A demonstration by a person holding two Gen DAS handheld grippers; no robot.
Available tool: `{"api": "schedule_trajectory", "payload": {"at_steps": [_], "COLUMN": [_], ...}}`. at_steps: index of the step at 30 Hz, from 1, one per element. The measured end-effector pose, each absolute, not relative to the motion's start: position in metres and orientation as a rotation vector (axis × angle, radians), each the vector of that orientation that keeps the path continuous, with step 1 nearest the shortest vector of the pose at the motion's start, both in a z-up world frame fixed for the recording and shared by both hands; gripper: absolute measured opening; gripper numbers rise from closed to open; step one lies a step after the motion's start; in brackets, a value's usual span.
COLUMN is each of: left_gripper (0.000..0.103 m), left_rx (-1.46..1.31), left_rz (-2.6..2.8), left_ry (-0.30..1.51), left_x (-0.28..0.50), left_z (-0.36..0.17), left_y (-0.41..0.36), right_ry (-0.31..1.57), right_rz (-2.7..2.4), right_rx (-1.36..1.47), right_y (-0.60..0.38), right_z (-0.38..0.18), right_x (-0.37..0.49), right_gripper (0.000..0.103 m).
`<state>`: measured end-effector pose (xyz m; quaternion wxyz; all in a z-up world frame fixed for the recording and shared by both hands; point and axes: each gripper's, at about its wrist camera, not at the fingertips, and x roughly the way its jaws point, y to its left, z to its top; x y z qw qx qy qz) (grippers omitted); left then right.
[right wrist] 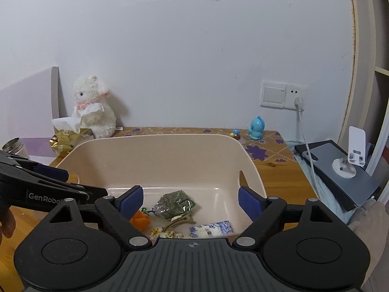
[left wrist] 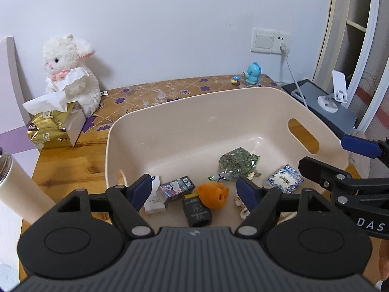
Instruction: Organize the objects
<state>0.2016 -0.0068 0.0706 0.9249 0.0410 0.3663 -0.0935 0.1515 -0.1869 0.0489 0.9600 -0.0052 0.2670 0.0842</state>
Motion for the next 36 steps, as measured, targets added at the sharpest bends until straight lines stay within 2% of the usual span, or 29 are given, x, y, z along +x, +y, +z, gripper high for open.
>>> {"api": "schedule_trajectory", "payload": {"at_steps": [22,36], "left_gripper": [0.078,0.082], "left_rx": [0.056,0.057], "left_rz": [-0.150,-0.120], "left_ry": [0.649,0.581], "left_x": [0.110,0.053], "left_z": [0.070,0.079], "left_y": [0.009,0.017], "right_ry": [0.523,0.510], "right_rz": [0.186,0.188], "right_rx": [-0.002,0.003], "right_y": [-0.198,-0.205], "right_z": [0.050,0.049], "right_x": [0.077,0.045], "right_gripper": [0.088,0.088]}}
